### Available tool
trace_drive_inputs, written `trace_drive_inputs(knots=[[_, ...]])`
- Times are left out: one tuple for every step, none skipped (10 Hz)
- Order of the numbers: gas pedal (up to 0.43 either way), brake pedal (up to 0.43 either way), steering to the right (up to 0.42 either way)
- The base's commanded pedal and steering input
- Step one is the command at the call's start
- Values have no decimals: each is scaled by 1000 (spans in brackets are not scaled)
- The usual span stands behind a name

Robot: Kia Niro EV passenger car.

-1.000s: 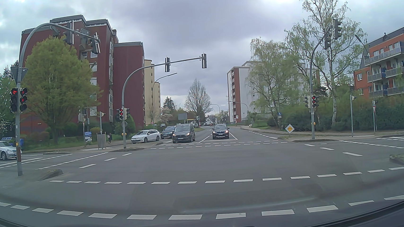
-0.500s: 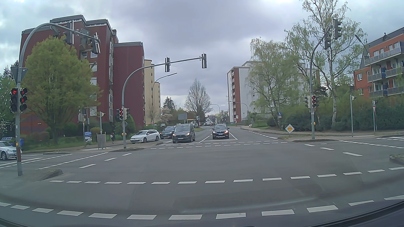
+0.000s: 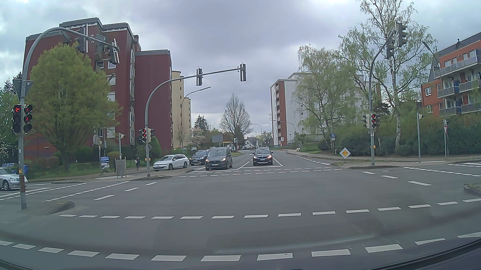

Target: Follow the waypoints while adhering to traffic rules and regulations

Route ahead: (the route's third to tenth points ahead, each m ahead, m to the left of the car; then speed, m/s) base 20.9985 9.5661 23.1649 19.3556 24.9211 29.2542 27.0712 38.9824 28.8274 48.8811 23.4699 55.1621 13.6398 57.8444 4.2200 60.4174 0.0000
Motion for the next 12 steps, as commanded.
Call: trace_drive_inputs(knots=[[0, 293, -10], [0, 293, -10], [0, 293, -10], [0, 293, -10], [0, 293, -10], [0, 293, -10], [0, 293, -10], [0, 293, -10], [0, 293, -10], [0, 293, -10], [0, 293, -10], [0, 293, -10]])
